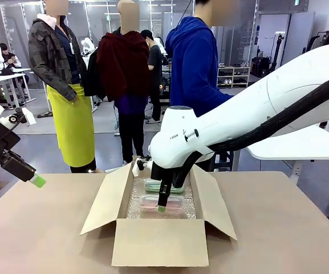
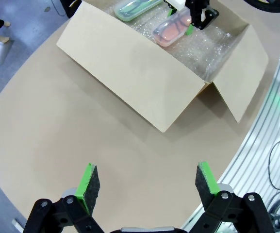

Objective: Pack the glasses set securely to prepare it for shipping.
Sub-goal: Put the Glasses case from the right side of the table into the Package Box.

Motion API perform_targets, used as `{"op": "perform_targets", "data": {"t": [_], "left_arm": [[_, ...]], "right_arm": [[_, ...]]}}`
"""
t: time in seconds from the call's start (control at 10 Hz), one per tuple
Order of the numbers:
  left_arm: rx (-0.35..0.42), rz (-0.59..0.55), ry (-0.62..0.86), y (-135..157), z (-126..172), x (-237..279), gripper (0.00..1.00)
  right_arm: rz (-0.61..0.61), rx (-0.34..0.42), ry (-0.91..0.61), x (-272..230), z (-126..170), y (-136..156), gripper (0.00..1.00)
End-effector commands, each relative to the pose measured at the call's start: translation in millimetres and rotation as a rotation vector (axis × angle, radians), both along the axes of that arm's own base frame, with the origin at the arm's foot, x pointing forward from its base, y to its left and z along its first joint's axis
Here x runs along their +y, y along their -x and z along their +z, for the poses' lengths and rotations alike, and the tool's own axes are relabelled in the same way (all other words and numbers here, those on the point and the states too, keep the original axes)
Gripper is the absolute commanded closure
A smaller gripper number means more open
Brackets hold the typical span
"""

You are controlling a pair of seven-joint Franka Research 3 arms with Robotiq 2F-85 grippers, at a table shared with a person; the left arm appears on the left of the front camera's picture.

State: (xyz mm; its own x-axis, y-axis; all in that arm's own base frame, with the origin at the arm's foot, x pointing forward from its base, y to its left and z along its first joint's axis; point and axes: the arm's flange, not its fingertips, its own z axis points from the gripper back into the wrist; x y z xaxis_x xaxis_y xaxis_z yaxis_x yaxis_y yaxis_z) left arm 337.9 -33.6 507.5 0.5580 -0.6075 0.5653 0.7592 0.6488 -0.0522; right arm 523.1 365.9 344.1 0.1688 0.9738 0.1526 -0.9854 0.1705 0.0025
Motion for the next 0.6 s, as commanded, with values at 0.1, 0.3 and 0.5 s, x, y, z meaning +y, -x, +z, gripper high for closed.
{"op": "perform_targets", "data": {"t": [0.1,0.3,0.5], "left_arm": [[-0.004,-0.015,0.019,0.2,1.2,2.0,0.0],[-0.004,-0.015,0.019,0.2,1.2,2.0,0.0],[-0.004,-0.015,0.019,0.2,1.2,2.0,0.0]], "right_arm": [[-0.012,0.019,0.019,8.5,3.9,-6.1,0.07],[-0.017,0.01,0.011,13.0,7.6,-8.1,0.0],[0.004,0.012,-0.001,6.9,5.5,-7.7,0.0]]}}
